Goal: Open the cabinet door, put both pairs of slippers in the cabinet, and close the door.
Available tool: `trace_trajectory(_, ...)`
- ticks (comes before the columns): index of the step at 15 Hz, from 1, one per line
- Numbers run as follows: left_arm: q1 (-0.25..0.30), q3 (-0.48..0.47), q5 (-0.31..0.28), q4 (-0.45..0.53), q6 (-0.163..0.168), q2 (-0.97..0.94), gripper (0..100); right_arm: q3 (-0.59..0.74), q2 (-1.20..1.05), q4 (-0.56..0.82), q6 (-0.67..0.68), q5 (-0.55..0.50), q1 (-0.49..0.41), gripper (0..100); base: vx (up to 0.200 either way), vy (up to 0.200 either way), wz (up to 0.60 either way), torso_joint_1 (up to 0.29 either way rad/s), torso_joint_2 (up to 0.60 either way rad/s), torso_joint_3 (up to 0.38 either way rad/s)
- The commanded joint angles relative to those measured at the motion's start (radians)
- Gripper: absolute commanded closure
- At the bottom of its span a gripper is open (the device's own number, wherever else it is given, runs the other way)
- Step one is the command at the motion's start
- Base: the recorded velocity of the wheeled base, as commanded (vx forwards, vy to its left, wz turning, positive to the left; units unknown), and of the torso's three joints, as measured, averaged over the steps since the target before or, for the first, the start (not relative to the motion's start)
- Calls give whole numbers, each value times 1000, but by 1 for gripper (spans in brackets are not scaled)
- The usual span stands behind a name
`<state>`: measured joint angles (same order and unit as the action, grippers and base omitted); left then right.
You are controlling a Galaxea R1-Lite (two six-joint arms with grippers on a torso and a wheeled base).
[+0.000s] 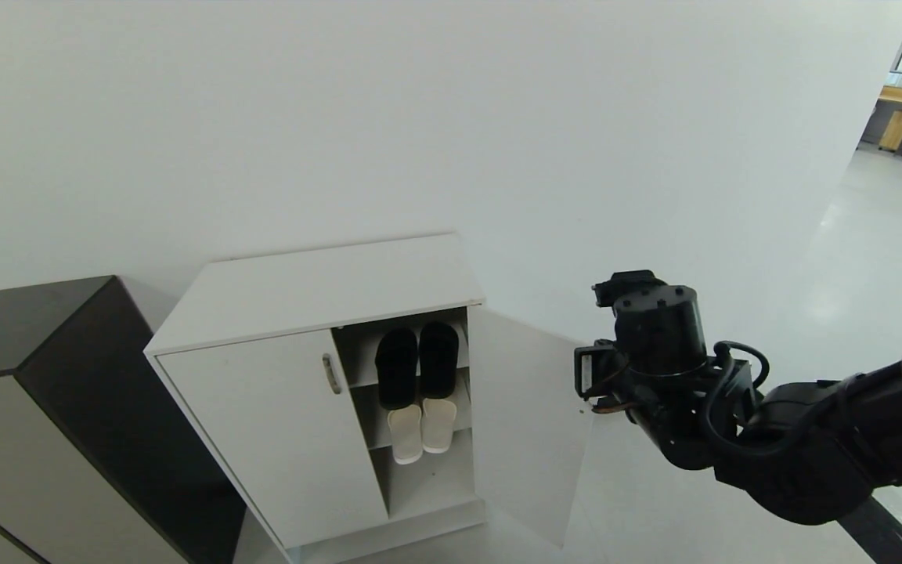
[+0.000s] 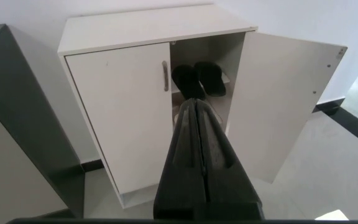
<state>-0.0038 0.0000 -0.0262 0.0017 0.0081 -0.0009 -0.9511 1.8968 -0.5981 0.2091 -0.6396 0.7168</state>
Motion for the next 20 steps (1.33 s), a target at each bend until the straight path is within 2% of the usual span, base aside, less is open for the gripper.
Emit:
trace_trajectory(1,1,0,0,0,0,1,100,-71,42,1,-10,12,-51,100,0,0,0,0,0,0)
trace_trajectory(10,1,0,0,0,0,1,100,-224,260,-14,3,106,-189,100,0,0,0,0,0,0)
trace_trajectory(20,1,0,0,0,-2,1,100,-314,380,-43,1,127,-231,100,0,0,0,0,0,0)
